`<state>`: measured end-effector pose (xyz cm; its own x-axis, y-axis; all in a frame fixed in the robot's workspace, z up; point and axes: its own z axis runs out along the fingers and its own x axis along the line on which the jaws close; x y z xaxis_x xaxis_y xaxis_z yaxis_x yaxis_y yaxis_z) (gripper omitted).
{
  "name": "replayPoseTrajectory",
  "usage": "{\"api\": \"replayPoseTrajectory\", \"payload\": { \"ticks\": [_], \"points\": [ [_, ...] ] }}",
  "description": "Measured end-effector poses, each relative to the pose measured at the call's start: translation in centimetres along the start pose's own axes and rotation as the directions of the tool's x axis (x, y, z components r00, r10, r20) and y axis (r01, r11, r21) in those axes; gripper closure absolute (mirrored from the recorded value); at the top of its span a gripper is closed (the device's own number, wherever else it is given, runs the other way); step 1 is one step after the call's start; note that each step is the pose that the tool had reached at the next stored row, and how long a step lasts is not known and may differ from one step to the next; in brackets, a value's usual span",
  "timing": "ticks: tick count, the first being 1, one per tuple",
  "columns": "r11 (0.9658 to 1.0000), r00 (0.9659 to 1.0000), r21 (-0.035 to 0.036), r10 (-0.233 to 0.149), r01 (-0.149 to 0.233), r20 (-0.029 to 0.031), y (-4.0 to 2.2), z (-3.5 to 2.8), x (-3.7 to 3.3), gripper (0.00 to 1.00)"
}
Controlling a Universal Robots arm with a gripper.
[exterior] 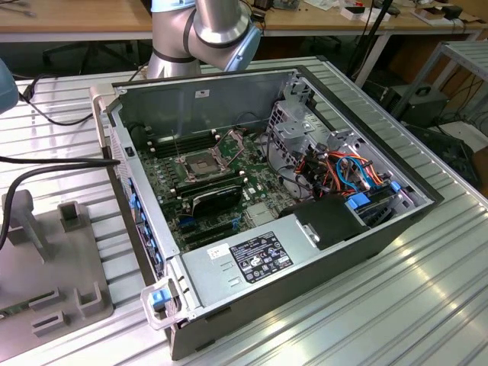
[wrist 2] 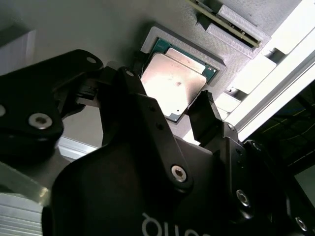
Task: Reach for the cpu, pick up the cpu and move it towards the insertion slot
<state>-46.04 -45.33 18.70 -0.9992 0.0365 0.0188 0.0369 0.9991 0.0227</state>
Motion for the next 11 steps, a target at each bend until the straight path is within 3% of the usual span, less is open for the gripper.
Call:
{"api": "replayPoseTrajectory", "payload": {
  "ticks": [3,4,11],
  "points": [
    [1.0,1.0,-0.0002,0.0,0.0,0.0001,-0.02,0.01,0.0,0.38],
    [1.0,1.0,0.0,-0.001,0.001,0.0001,-0.04,0.0,0.0,0.45],
    [1.0,1.0,-0.0001,0.0,0.0,0.0002,-0.07,-0.01,0.0,0.45]
  ]
}}
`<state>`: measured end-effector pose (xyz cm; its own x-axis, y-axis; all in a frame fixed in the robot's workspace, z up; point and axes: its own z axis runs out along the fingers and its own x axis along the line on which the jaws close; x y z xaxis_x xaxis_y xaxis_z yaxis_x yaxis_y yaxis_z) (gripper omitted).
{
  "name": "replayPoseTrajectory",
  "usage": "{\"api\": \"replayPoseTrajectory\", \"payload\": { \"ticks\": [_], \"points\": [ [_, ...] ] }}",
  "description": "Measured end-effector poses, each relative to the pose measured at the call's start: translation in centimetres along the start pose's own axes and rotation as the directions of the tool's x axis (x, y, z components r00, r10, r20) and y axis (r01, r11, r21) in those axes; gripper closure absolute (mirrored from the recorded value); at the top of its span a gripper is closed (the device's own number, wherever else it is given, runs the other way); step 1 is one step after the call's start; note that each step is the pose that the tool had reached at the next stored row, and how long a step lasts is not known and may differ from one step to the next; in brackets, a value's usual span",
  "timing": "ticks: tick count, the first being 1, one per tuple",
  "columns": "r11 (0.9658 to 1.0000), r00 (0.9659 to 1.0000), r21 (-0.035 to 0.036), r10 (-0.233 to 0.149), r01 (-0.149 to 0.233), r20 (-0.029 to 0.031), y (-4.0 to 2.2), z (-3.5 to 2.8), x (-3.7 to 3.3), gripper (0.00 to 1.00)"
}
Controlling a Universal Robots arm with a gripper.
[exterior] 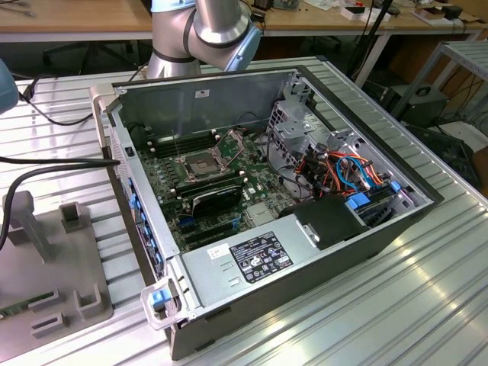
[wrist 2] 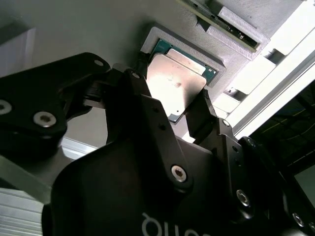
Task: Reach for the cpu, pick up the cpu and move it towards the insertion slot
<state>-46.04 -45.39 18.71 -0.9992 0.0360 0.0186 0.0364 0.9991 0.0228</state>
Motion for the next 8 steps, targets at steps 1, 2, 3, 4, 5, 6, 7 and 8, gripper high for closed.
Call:
{"api": "replayPoseTrajectory", "payload": {
  "ticks": [1,2,3,4,5,6,7,8],
  "points": [
    [1.0,1.0,-0.0001,0.0,0.0,0.0001,0.0,-0.03,0.0,0.45],
    [1.0,1.0,0.0001,0.0,0.0,-0.0002,0.0,-0.12,0.0,0.45],
    [1.0,1.0,0.0001,0.0,0.0,-0.0002,0.0,-0.19,0.0,0.45],
    [1.0,1.0,0.0,0.0,0.0,-0.0002,0.01,-0.39,0.0,0.45],
    [1.0,1.0,0.0,0.0,0.0,-0.0001,0.01,-0.55,0.01,0.45],
    [1.0,1.0,0.0001,0.0,0.0,-0.0002,0.01,-0.74,0.01,0.45],
    [1.0,1.0,0.0,0.0,0.0,-0.0002,0.02,-0.85,0.01,0.45],
    [1.0,1.0,0.0,0.0,0.0,0.0,0.02,-0.91,0.01,0.45]
  ]
}}
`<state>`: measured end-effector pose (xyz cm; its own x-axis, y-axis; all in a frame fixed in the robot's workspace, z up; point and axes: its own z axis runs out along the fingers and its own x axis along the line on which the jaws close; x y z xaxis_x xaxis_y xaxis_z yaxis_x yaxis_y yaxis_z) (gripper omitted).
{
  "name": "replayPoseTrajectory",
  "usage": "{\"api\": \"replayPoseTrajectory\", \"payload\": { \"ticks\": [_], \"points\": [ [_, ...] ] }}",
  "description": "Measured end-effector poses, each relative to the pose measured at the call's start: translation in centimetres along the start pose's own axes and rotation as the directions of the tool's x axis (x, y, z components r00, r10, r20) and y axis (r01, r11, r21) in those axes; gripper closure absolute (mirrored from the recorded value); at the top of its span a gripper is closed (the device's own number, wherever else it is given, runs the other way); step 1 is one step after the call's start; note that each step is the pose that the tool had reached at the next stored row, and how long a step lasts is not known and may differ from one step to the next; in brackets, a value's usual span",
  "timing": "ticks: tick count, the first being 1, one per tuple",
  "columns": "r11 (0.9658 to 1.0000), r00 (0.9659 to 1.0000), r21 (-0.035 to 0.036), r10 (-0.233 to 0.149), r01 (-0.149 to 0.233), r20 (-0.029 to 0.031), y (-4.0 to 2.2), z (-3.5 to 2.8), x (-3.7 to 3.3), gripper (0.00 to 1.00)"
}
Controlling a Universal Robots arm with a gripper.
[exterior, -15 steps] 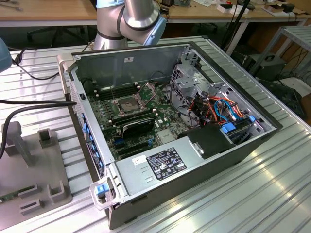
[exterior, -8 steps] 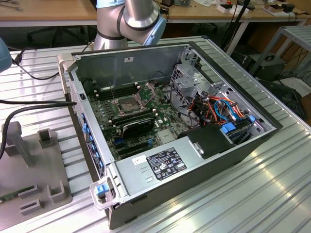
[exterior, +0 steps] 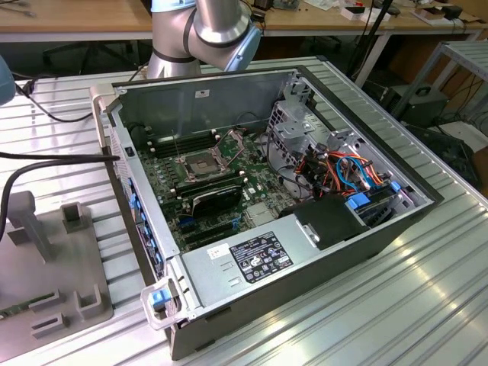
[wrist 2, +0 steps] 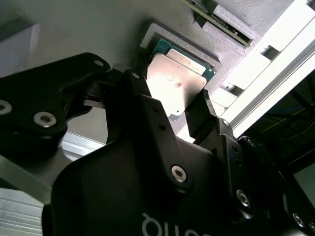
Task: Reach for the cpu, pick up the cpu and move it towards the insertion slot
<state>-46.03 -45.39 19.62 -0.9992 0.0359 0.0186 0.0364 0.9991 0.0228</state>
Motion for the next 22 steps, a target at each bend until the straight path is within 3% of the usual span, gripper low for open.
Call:
{"api": "replayPoseTrajectory", "payload": {
  "ticks": [22],
  "points": [
    [1.0,1.0,0.0,0.0,0.0,0.0,0.04,-1.78,0.03,0.45]
  ]
}}
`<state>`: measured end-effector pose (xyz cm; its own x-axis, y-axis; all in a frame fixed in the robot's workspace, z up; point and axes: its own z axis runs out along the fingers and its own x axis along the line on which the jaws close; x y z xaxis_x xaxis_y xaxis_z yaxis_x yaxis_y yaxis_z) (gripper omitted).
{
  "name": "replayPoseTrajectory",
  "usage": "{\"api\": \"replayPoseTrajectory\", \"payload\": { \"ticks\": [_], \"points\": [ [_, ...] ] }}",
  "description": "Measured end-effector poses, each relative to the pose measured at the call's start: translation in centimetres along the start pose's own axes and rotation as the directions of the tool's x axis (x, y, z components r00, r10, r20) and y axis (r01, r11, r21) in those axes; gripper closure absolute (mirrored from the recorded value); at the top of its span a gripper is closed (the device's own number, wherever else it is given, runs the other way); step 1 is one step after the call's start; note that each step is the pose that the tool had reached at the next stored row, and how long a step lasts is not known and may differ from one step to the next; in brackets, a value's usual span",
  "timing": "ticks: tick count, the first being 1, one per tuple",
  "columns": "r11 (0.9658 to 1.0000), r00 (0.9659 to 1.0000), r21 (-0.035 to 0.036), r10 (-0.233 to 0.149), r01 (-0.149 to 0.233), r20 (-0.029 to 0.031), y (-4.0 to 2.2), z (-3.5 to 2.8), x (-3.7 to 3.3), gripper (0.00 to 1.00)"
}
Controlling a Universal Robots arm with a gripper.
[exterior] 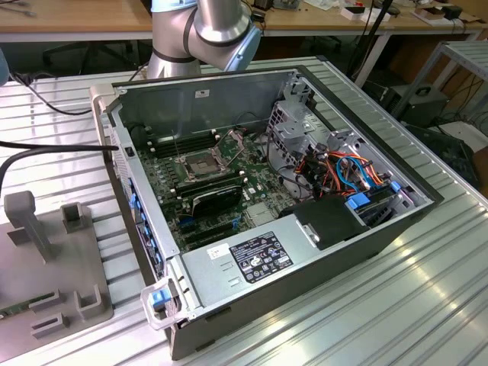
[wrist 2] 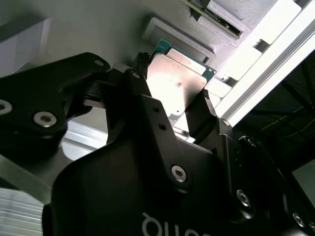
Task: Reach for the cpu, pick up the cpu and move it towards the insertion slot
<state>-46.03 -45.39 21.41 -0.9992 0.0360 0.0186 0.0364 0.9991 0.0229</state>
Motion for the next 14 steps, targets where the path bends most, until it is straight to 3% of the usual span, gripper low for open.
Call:
{"api": "replayPoseTrajectory", "payload": {
  "ticks": [9,14],
  "points": [
    [1.0,1.0,-0.0004,0.0,0.0,-0.0004,0.0,-0.26,0.01,0.45],
    [1.0,1.0,-0.0004,0.0,0.0,-0.0007,0.03,-1.3,0.02,0.45]
  ]
}}
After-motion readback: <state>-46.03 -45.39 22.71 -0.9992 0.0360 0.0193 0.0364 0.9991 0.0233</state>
